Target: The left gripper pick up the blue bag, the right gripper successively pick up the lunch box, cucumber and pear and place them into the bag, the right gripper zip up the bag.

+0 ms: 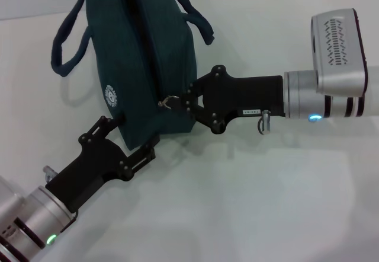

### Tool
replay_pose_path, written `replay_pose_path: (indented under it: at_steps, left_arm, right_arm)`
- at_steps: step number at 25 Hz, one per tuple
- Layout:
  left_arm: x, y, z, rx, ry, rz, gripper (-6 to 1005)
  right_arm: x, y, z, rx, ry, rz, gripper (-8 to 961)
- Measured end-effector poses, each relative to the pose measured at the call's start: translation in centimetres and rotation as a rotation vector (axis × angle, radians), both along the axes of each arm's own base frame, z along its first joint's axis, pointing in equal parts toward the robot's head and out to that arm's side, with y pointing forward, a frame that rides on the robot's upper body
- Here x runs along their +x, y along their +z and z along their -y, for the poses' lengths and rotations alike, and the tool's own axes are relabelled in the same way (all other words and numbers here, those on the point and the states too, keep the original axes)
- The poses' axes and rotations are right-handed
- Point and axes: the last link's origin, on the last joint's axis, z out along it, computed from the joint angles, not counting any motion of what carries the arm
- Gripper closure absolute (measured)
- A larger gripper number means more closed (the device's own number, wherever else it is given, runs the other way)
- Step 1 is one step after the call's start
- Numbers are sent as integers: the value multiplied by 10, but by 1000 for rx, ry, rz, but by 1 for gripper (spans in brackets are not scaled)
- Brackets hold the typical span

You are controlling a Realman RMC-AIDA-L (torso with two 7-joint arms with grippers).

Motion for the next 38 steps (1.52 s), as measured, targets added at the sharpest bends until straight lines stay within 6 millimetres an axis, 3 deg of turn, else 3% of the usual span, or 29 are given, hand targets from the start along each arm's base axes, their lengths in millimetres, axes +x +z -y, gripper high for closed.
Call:
replay_pose_path:
  at_steps: [11,16,24,38]
  left_arm:
    - [-4,1,-12,18,34,-42,285]
    - [-3,1,-13,38,10,-66,489]
    - [-2,0,-14,44,-22,-97,597]
    - [-2,-2,-14,46,-49,-133,674]
  right_arm:
    - [-1,2,0,0,7,-2,945]
    - [-1,3,-1,4,8,-3,945]
    - [-2,9,0,59,43,-18,945]
    - [2,26,7,216,71,-154,945]
